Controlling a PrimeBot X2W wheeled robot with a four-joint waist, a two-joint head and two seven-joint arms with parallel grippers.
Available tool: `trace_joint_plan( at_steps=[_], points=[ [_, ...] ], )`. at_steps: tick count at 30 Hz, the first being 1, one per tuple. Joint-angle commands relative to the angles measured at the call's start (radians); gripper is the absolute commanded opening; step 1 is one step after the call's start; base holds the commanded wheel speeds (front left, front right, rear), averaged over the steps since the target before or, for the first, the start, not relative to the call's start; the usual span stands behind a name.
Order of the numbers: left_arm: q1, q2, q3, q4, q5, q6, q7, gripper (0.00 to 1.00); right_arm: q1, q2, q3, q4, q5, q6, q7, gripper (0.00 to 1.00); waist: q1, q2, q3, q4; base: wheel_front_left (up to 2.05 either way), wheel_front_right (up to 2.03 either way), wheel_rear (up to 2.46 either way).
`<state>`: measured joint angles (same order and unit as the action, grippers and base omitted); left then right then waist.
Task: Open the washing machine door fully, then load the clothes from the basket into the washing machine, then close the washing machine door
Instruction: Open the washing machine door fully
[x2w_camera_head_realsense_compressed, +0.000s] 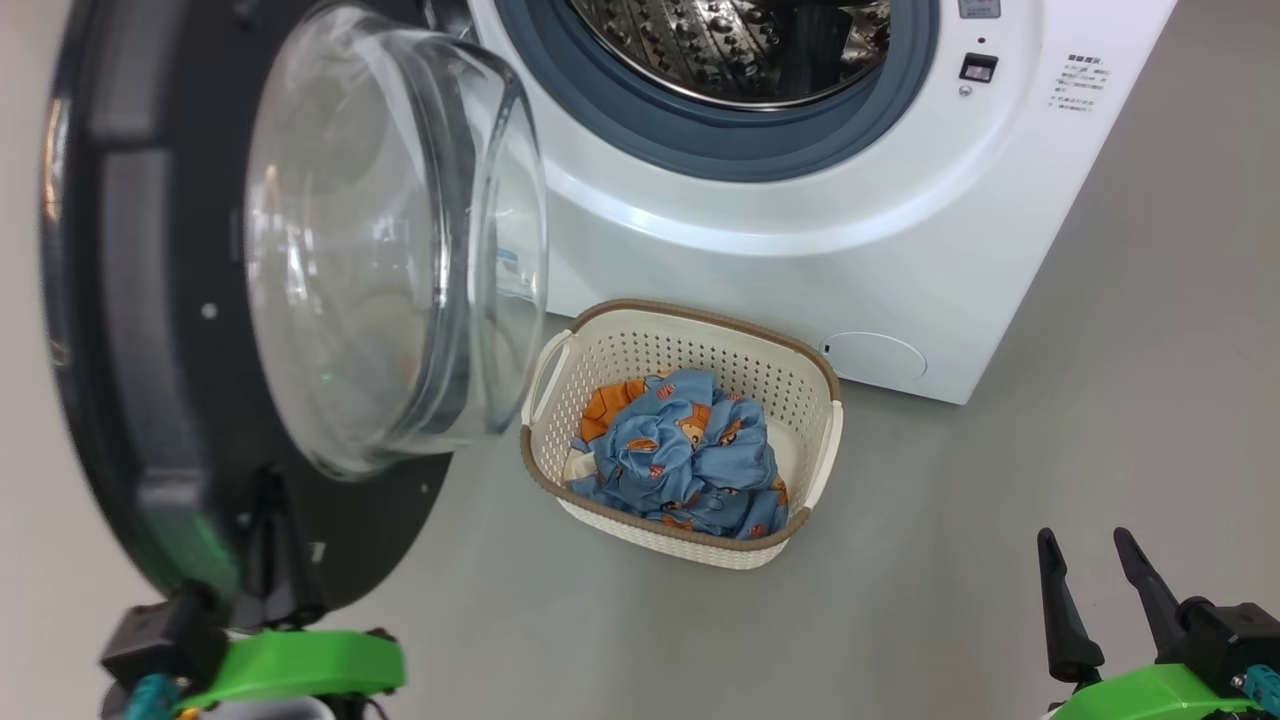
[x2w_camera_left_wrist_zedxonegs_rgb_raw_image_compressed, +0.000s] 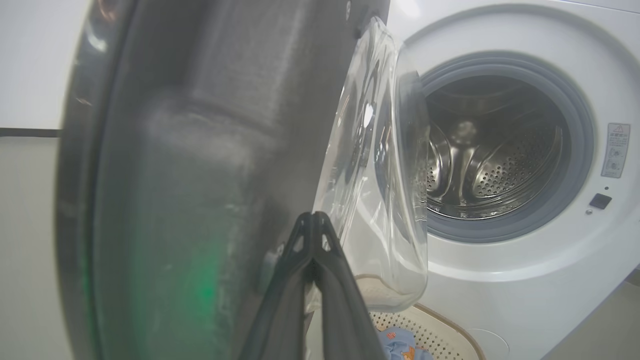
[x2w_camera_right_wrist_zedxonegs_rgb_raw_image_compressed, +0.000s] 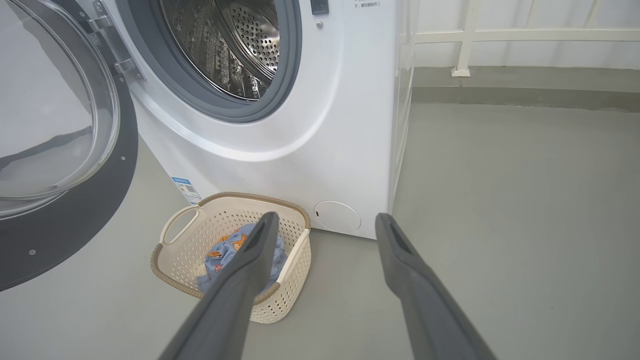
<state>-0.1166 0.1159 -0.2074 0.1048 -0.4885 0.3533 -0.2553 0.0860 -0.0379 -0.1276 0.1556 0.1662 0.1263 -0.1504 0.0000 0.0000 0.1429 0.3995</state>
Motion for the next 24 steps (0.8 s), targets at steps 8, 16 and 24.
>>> trace_joint_plan(
  at_steps=[8, 16, 24],
  points=[
    [-0.044, 0.045, 0.191, 0.016, -0.001, -0.003, -0.006, 0.0, -0.015, -0.012, 0.03, -0.029, -0.002, 0.004, -0.006, 1.0, 0.0, 0.0, -0.014, -0.017, 0.0, 0.0, 0.0],
    [-0.077, 0.053, 0.297, 0.048, 0.028, -0.033, -0.006, 0.0, -0.007, -0.012, 0.031, -0.036, -0.001, 0.004, 0.004, 1.0, 0.0, 0.0, -0.028, -0.038, 0.0, 0.0, 0.0],
    [-0.133, 0.07, 0.379, 0.134, 0.03, -0.056, -0.006, 0.0, -0.011, -0.012, 0.029, -0.045, 0.001, 0.004, 0.01, 1.0, 0.0, 0.0, -0.02, -0.06, 0.0, 0.0, 0.0]
  ],
)
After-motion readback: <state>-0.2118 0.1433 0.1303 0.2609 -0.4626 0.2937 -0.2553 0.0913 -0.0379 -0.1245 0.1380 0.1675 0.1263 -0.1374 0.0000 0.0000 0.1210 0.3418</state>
